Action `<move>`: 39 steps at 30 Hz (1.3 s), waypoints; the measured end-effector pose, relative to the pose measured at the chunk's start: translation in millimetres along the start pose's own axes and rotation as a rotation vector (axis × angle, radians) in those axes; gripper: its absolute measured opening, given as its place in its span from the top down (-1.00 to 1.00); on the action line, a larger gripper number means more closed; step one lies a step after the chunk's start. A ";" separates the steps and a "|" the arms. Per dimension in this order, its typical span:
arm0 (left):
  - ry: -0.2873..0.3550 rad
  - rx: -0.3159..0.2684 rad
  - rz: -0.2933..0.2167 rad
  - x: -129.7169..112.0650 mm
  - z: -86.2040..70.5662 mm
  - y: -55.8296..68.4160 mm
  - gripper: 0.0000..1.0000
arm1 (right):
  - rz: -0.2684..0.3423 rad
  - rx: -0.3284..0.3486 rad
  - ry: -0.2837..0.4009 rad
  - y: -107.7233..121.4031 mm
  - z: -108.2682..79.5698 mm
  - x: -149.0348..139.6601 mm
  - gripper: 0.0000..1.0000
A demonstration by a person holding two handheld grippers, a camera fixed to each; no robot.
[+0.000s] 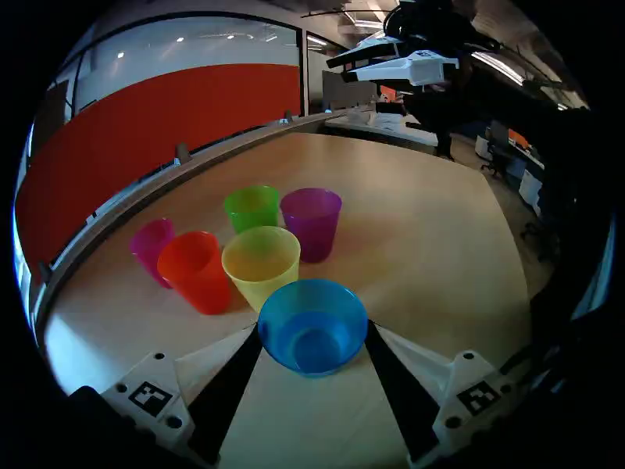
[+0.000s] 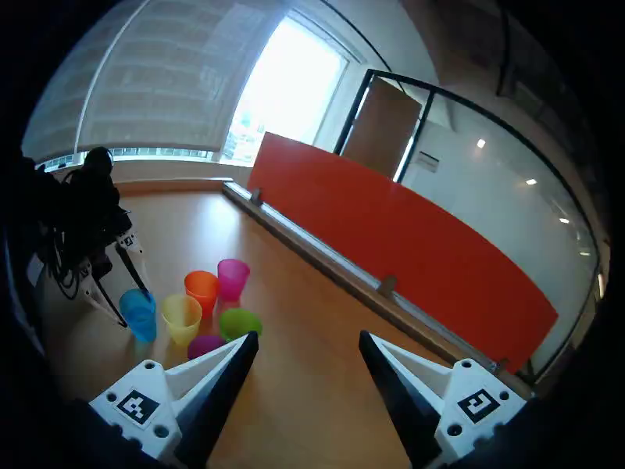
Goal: Pour water
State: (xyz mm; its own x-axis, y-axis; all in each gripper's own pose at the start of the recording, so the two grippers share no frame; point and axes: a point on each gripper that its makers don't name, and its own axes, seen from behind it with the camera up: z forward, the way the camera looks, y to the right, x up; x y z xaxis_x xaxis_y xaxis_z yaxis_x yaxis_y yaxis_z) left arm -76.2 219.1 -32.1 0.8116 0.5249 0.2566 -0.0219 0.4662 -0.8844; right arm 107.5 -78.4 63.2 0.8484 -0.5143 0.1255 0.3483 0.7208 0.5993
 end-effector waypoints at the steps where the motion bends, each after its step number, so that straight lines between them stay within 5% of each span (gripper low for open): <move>1: 0.002 0.000 -0.003 0.4 -0.1 -0.2 -0.83 | 0.000 0.000 0.000 0.1 0.1 0.2 -1.00; 21: 0.058 0.040 -0.003 7.4 -1.6 -2.2 -0.73 | 0.005 -0.006 0.007 0.7 0.0 2.2 -1.00; 39: 0.248 0.114 -0.052 83.5 -51.1 -27.2 -0.73 | 0.023 -0.006 0.022 1.6 4.5 8.9 -1.00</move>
State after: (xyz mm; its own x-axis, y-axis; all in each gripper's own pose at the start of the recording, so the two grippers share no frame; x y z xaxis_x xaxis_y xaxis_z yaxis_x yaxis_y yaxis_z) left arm 22.0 213.8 -6.5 0.9313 0.3138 0.1847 -0.0305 0.5726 -0.8193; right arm 113.8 -84.0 68.9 0.8646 -0.4874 0.1218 0.3309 0.7350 0.5919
